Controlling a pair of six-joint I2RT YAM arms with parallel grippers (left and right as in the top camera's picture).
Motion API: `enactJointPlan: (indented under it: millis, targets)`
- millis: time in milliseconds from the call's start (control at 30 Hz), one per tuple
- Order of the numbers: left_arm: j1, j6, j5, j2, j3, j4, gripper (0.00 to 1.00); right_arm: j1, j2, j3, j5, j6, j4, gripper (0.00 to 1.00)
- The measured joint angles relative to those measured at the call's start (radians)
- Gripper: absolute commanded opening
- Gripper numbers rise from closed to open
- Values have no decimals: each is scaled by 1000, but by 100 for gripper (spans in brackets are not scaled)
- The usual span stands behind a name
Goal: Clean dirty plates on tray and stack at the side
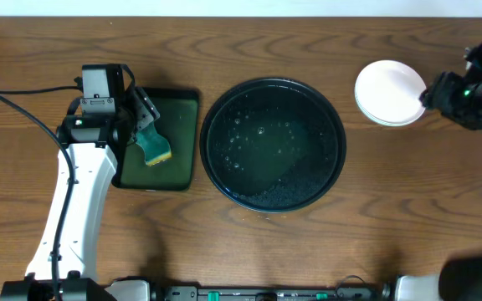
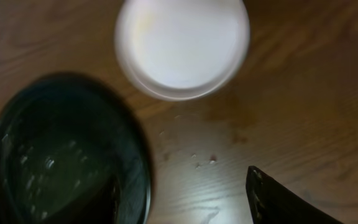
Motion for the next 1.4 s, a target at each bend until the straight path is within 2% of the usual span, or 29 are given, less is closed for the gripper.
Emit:
enactJointPlan:
  millis: [33, 200, 333, 867, 967, 1067, 1200, 1400]
  targets:
    - [0, 0, 0, 0, 0, 2, 80, 19, -39, -26, 10, -4, 10, 99]
    - [0, 0, 0, 0, 0, 2, 80, 192, -335, -277, 38, -17, 4, 99]
    - [0, 0, 1, 0, 0, 0, 80, 243, -432, -373, 44, -16, -7, 99]
    - [0, 0, 0, 0, 0, 2, 80, 248, -468, -415, 60, -17, -38, 99]
    - [0, 0, 1, 0, 0, 1, 80, 248, -486, -493, 61, -17, 70, 99]
    - [0, 0, 0, 0, 0, 0, 80, 248, -557, -649, 45, -24, 279, 99]
    - [0, 0, 0, 0, 0, 1, 80, 248, -785, -946, -8, -27, 568, 99]
    - [0, 0, -2, 0, 0, 2, 80, 241, -1077, -1265, -37, -27, 927, 99]
